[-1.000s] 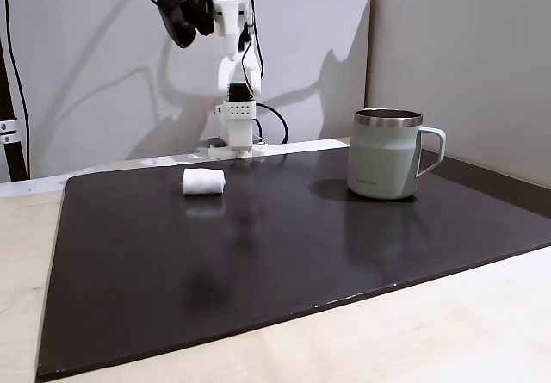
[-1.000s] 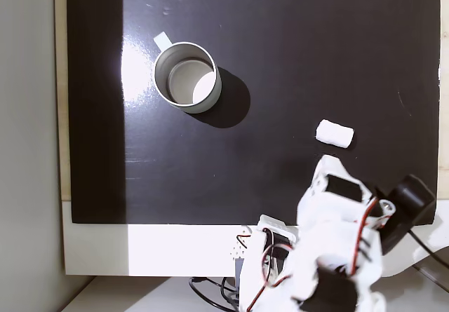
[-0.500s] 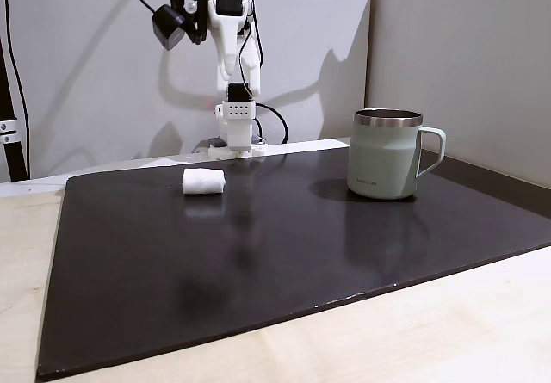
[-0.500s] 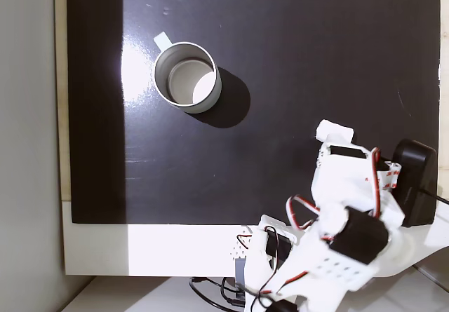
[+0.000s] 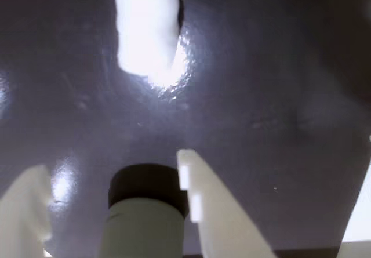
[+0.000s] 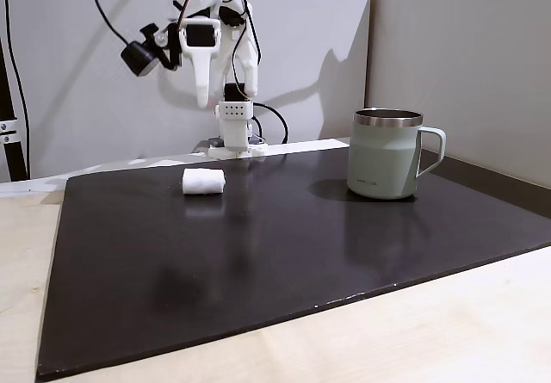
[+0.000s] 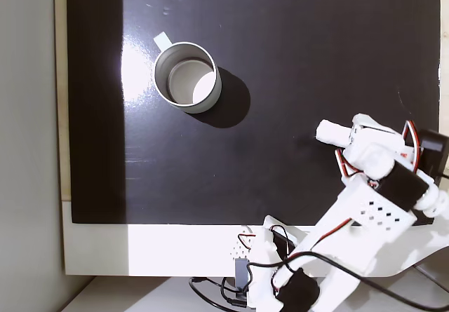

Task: Grasp a gauze and put it in the cup.

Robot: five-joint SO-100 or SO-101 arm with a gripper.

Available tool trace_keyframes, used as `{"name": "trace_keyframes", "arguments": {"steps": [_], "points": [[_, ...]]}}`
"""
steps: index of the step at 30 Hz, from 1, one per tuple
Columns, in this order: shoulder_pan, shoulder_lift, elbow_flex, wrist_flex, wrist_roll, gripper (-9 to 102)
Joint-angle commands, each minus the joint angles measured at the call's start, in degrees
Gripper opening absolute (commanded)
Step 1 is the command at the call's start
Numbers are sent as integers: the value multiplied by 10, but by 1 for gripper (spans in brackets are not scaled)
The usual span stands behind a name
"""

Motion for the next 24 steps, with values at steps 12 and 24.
{"name": "trace_keyframes", "arguments": {"steps": [12,24], "points": [[10,-62,74,-113,-33,25],[33,-177,99,-205,-61,25]]}}
